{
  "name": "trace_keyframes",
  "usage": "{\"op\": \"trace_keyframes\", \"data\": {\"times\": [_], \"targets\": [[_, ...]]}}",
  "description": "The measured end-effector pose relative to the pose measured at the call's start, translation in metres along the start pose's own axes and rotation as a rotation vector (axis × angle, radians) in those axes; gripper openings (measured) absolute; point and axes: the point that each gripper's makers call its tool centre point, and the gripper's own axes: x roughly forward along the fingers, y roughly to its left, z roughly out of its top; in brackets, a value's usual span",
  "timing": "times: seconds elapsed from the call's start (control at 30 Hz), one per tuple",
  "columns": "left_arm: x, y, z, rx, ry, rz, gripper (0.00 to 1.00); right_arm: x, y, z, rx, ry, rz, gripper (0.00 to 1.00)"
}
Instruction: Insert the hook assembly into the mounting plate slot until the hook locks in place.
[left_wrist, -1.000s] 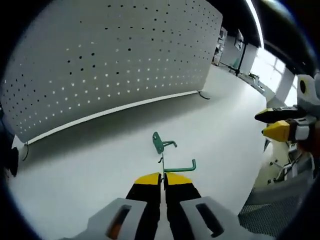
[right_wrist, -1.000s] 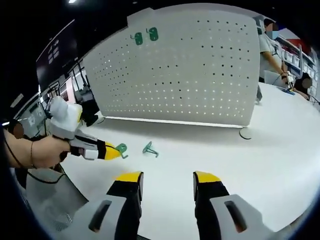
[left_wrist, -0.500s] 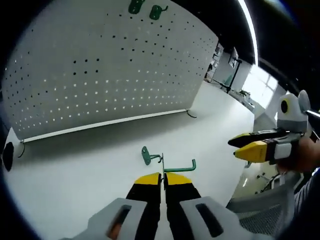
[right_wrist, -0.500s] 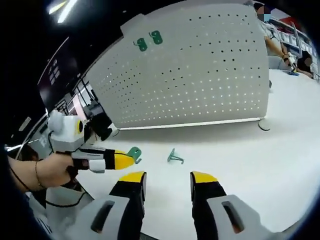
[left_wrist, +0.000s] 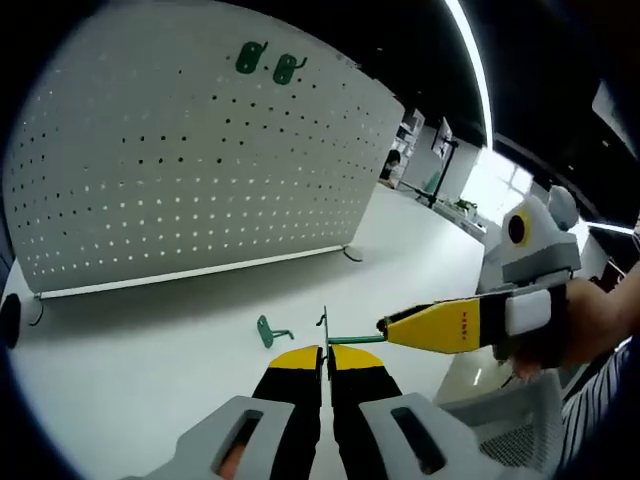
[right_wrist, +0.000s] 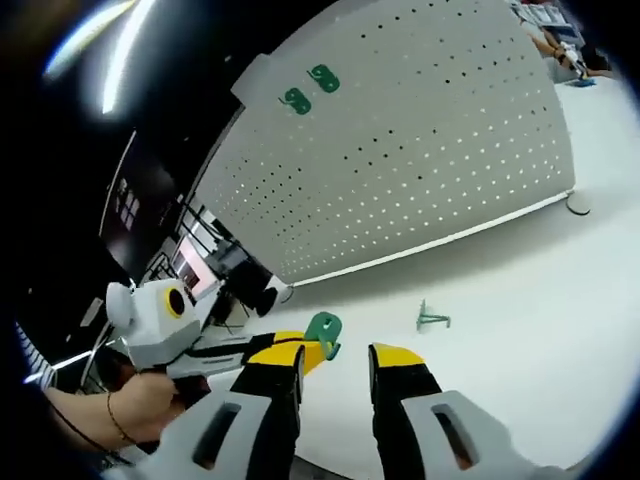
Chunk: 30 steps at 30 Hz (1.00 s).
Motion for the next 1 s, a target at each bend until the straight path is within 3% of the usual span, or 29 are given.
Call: {"op": "trace_keyframes", "data": {"times": [0.27, 0.53, 1.0], "targets": [[-0.016, -0.005, 0.013, 0.035, -0.067, -0.036, 0.01, 0.007, 0.020, 0.006, 0.160, -0.045, 0.056, 0.16], [-0.030, -0.003, 0.021, 0.042, -0.131, -0.038, 0.01, 0.013, 0.040, 0.010, 0.241, -0.054, 0.116, 0.07], [-0.049, 0.006, 0.034, 0.105, -0.183, 0.007, 0.01, 0.022, 0.060, 0.013, 0.272, -0.076, 0.125, 0.02]]}}
